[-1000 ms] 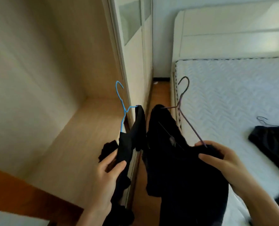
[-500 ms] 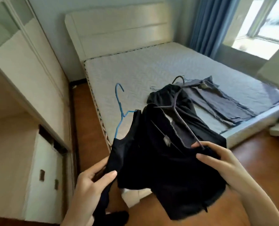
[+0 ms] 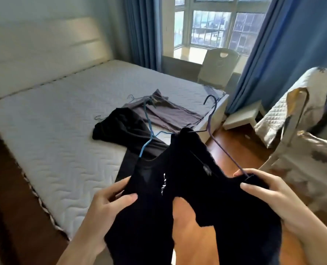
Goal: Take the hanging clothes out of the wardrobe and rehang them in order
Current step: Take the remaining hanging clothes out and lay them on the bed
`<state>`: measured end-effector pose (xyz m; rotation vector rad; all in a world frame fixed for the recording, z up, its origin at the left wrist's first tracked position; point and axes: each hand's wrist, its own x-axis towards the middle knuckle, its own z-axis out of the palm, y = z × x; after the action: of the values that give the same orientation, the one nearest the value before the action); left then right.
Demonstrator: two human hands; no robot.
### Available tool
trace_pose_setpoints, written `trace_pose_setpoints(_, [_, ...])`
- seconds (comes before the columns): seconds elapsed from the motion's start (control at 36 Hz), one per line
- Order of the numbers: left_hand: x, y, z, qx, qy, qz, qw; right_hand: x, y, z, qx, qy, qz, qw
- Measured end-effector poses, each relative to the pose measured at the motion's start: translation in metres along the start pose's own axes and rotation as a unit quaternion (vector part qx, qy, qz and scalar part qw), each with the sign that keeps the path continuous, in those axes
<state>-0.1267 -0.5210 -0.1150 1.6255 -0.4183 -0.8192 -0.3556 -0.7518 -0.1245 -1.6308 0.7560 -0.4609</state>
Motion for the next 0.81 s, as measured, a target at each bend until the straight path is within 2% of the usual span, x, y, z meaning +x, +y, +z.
trace_pose_setpoints(0.11, [0.041,0.01,0.021,0.029,-0.042,-0.012,0.999,0.033,0.008,-0.034,-0.032,0.014,0.007,0.999])
trace_pose_setpoints(0.31, [0.134,0.026,0.064,0.009,-0.056,-0.02,0.998,0.118,0.008,-0.089,-0.027,0.031,0.02,0.999])
trace_pose_setpoints(0.61, [0.289,0.082,0.144,0.021,-0.1,0.032,0.994,0.258,0.001,-0.181,-0.016,0.056,0.034,0.998])
trace_pose_setpoints(0.81, [0.385,0.101,0.201,-0.001,-0.084,0.029,0.996,0.367,0.004,-0.259,-0.044,0.054,0.008,0.998])
